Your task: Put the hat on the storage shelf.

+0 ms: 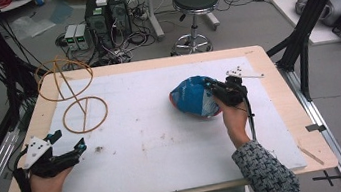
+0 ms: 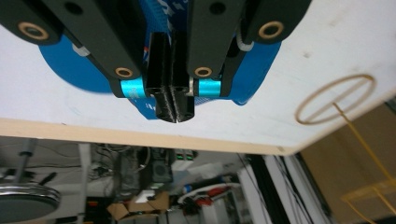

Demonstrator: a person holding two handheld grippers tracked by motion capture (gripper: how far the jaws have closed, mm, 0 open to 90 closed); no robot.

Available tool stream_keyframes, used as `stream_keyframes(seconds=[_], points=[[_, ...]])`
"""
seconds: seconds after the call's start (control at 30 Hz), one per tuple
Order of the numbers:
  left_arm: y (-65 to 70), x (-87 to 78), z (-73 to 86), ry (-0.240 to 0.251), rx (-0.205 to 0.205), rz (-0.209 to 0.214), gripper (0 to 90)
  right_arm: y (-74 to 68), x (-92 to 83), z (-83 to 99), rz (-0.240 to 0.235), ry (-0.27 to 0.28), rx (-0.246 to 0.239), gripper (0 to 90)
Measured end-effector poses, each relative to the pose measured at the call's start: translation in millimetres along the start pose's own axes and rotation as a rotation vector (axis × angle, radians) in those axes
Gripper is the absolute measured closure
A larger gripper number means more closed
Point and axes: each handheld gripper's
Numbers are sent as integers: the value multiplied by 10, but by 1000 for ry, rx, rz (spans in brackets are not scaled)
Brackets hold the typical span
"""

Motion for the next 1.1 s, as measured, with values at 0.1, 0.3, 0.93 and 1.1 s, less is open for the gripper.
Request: stream_keyframes(seconds=[0.1,0.3,0.93,1.1], points=[[-4,-5,-5,2,-1,0,144,-31,25,-54,-39,32,40,895],[-10,-10,-10,4,-2,0,144,-47,71,-139,-78,76,92,896],[-11,-12,-19,8,-3,-1,144,-313,480,-852,-161,210,105,897],[-16,-15,-18,6,2,-1,144,-465,652,-1105,-188,229,79,897]])
Point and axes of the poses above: each handheld gripper's, and its own axes: x roughly forward along the jaws, z roughly out of its underside, y roughly to its right, and after that the axes turned 14 degrees about -z, right-handed
